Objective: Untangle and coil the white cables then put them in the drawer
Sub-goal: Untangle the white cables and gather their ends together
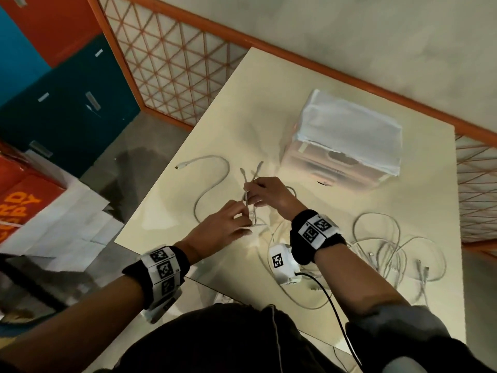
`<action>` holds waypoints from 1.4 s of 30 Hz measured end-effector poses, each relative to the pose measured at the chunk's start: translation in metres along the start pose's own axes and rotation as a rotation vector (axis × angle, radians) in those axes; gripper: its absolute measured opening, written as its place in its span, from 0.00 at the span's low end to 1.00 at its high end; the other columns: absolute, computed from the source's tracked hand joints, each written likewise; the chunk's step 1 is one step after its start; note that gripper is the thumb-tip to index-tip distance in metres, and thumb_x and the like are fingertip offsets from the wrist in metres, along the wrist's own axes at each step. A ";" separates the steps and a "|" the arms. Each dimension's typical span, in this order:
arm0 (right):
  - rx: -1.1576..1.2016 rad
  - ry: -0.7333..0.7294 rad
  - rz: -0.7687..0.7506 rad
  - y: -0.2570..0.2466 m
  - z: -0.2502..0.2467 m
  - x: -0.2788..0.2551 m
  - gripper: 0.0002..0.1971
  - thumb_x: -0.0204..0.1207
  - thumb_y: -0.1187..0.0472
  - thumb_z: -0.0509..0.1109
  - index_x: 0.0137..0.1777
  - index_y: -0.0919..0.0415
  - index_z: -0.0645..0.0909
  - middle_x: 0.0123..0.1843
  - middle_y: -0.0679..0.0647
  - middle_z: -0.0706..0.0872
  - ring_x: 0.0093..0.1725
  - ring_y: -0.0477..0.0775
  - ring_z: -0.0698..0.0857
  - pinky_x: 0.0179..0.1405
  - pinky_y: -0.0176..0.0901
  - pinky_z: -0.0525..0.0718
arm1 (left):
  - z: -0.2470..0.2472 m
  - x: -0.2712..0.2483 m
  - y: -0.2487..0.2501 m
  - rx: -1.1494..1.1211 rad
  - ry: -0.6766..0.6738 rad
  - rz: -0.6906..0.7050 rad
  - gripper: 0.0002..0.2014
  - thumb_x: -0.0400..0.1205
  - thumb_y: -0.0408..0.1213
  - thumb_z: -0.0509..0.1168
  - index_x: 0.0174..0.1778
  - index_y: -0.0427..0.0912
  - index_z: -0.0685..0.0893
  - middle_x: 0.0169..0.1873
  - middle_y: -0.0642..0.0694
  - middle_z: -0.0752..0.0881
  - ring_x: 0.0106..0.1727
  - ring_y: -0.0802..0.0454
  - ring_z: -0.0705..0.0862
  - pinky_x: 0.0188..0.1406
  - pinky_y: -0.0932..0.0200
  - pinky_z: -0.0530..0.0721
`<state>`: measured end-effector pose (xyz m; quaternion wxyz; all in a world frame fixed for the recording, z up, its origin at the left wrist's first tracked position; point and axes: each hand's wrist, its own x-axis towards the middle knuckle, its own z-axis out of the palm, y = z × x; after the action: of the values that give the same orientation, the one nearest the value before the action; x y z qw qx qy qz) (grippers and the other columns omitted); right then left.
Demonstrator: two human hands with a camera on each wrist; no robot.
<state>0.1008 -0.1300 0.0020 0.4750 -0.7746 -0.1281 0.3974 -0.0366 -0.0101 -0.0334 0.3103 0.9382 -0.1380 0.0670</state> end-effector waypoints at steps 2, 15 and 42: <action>0.055 -0.001 0.001 -0.002 -0.010 -0.007 0.15 0.81 0.55 0.65 0.52 0.69 0.83 0.42 0.58 0.89 0.39 0.50 0.88 0.43 0.39 0.85 | -0.001 0.002 0.005 -0.128 0.026 -0.075 0.22 0.79 0.56 0.63 0.46 0.38 0.87 0.50 0.52 0.75 0.55 0.58 0.74 0.55 0.67 0.77; 0.021 0.299 0.011 0.001 -0.027 -0.013 0.07 0.80 0.66 0.66 0.57 0.64 0.76 0.39 0.53 0.87 0.36 0.48 0.84 0.40 0.43 0.77 | -0.037 0.047 0.003 -0.955 0.323 -0.772 0.23 0.72 0.17 0.71 0.62 0.29 0.77 0.37 0.49 0.87 0.39 0.58 0.86 0.37 0.72 0.81; -0.750 0.428 -0.275 -0.007 -0.063 -0.106 0.12 0.78 0.50 0.69 0.56 0.53 0.88 0.54 0.47 0.88 0.57 0.55 0.70 0.52 0.43 0.59 | -0.063 0.062 0.043 -0.600 0.225 -0.304 0.18 0.66 0.47 0.80 0.42 0.45 0.80 0.20 0.56 0.62 0.25 0.57 0.59 0.25 0.64 0.60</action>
<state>0.0795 -0.2274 0.0744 0.2255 -0.9336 -0.2641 0.0876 0.0074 -0.0188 0.0548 0.5917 0.8019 0.0246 0.0795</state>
